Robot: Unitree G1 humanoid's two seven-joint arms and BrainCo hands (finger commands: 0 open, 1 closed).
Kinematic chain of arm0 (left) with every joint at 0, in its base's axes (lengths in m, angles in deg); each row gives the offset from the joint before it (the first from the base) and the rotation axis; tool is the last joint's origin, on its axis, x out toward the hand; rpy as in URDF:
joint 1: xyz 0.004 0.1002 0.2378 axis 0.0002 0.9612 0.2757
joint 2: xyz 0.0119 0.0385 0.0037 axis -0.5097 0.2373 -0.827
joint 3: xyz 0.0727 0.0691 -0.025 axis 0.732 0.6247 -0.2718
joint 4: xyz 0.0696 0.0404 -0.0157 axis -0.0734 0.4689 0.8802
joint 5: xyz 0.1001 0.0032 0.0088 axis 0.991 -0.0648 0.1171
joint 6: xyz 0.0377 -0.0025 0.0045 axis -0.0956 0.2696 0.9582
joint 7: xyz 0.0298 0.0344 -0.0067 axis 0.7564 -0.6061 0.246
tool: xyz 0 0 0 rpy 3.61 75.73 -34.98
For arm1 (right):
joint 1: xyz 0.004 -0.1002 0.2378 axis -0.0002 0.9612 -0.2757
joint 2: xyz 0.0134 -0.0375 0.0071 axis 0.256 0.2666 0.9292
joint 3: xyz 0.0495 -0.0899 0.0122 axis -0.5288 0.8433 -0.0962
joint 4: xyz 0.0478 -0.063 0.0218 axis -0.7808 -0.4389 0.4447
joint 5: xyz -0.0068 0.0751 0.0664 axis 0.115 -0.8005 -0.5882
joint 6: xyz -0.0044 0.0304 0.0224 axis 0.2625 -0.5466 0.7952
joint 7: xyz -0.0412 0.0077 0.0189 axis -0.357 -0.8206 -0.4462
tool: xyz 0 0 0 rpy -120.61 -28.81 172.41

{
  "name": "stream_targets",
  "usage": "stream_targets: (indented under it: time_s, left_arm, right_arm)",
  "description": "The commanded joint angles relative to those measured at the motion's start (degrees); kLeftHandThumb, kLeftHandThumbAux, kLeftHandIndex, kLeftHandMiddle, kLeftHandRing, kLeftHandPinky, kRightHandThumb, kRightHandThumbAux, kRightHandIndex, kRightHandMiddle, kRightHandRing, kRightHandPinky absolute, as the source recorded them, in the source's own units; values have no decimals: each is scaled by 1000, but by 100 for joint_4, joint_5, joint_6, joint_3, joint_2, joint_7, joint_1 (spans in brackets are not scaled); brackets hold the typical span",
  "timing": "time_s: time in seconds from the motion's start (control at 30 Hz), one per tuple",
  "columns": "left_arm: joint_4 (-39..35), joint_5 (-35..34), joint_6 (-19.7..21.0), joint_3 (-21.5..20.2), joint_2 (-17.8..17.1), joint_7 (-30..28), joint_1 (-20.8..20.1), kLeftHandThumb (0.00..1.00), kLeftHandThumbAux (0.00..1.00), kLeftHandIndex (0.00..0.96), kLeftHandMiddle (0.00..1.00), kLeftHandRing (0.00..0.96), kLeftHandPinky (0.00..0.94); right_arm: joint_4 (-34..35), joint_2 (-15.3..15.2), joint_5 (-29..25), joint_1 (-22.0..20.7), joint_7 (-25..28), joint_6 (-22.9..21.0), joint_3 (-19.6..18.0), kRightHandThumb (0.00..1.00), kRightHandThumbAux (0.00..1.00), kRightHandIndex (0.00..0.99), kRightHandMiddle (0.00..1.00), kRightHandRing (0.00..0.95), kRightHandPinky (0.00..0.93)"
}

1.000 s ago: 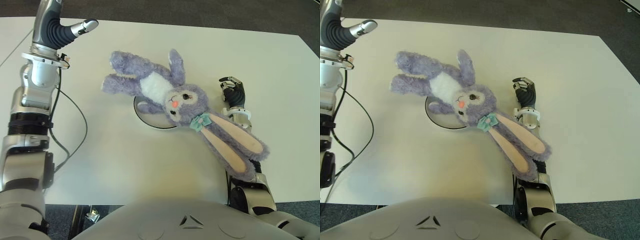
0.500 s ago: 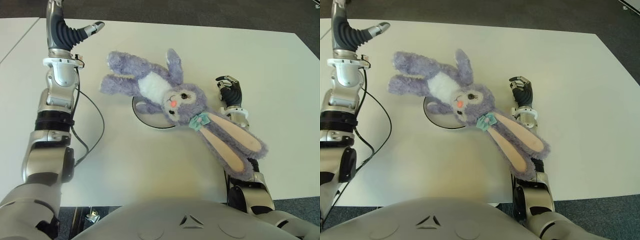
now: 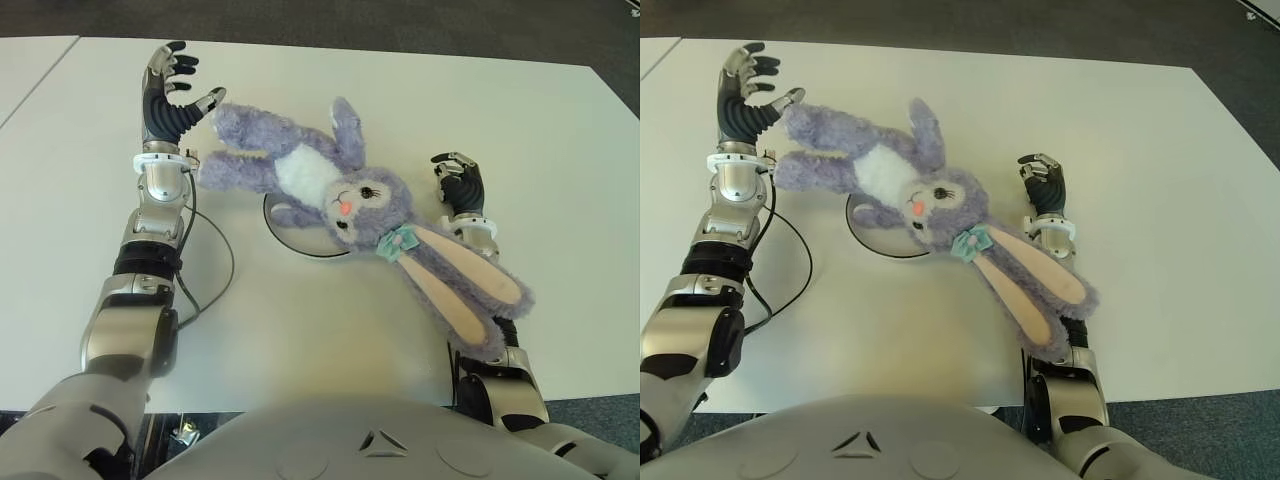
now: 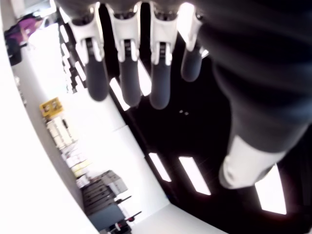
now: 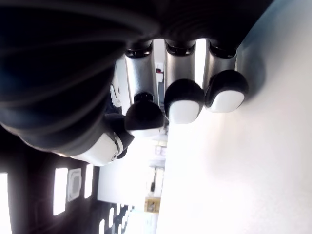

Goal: Put the doll into the plate.

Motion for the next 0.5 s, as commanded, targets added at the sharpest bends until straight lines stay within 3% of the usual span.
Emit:
stream_targets:
  time_s: [0.03,0.27,0.5]
  left_arm:
    - [545,-355,-290,-129,138,-260,-157,1,680,282,378,386,433]
    - [318,-1017,-257,-352,620,-505,49,0,692,417,550,559,576]
    - [214,-1331,-245,-464,808,-705,154,0,761,544,667,670,664]
  right_arm:
    - [-210,127,-39,358,-9,-285,-3,719,711,441,885,897,898]
    - [-116,136,-24,426,-32,-299,-14,719,711,441,884,893,896]
    - [-21,130,-30,477,-38,-333,-25,720,710,441,883,884,892]
